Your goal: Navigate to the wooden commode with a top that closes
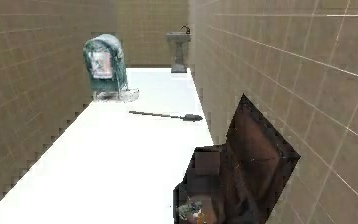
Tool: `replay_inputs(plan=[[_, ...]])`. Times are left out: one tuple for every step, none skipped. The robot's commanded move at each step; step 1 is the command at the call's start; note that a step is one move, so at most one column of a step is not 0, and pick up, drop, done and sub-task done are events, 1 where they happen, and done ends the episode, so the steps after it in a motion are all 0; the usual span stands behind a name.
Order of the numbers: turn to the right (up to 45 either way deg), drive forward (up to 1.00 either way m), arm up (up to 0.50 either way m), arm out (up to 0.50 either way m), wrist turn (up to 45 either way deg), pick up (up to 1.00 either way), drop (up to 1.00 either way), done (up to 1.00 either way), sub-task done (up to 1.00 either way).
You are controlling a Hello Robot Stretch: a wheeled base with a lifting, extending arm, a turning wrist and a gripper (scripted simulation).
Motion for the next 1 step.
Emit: replay_inputs(plan=[[-45.0,0.00,0.00,0.00,0.0,0.00,0.00,0.00,0.00]])
